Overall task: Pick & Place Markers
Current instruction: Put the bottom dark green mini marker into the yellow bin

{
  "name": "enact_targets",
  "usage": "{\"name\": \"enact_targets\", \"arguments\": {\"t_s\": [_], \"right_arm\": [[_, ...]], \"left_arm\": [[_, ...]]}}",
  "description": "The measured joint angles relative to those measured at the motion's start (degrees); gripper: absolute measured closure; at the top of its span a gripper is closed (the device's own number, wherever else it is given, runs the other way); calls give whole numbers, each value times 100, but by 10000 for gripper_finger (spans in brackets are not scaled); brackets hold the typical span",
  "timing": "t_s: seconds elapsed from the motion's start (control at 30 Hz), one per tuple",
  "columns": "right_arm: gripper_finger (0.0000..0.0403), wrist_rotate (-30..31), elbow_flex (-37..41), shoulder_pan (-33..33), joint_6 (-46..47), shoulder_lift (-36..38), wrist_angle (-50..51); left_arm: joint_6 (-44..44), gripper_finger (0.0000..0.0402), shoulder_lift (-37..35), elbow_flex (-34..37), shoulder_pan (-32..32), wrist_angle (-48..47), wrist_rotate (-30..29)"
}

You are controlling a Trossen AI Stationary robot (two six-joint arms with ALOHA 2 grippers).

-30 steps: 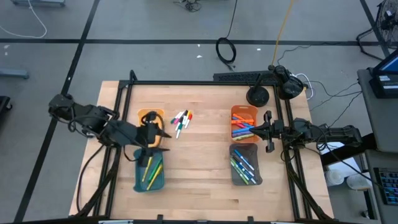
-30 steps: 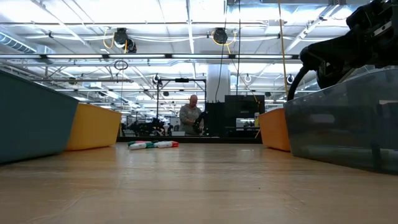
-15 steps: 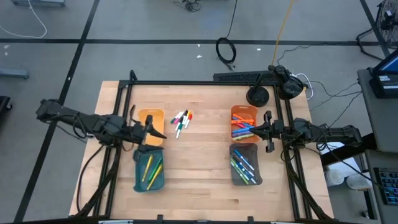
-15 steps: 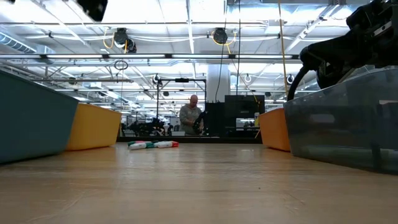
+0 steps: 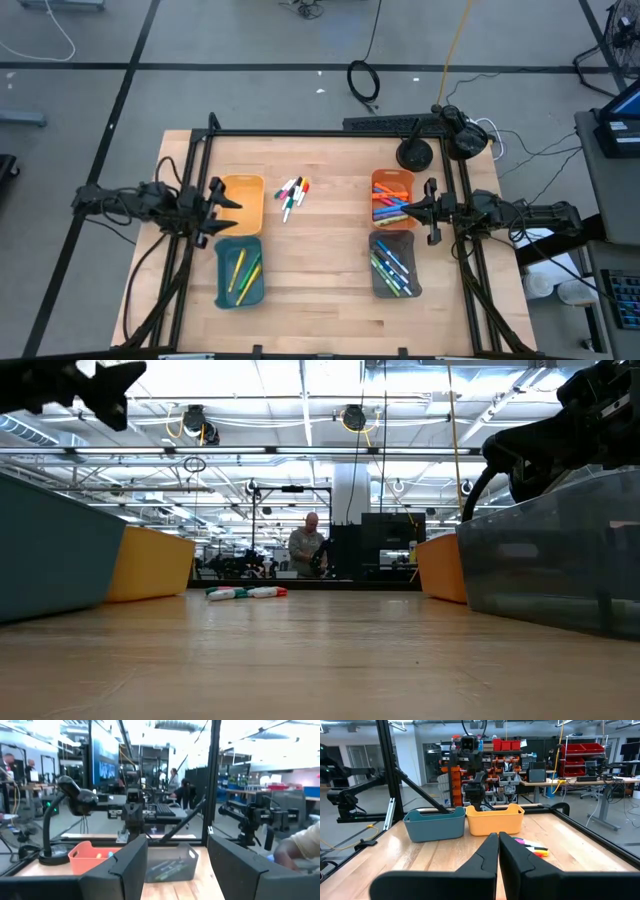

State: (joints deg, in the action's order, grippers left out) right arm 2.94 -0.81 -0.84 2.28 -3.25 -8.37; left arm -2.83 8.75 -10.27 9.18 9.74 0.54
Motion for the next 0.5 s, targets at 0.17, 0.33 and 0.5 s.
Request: {"name": "enact_targets", "arguments": {"t_s": [0.17,0.33,0.5], "right_arm": [[399,0,1,0,0,0,-1],[399,0,-1,0,2,0,0],[399,0,1,-2,2,0,-1]], "left_arm": [[0,190,-655,507,-82,0,4],[-32,190,-850,905,-181,70,4],[-235,190,-843,951,-257,-31,-17]]}}
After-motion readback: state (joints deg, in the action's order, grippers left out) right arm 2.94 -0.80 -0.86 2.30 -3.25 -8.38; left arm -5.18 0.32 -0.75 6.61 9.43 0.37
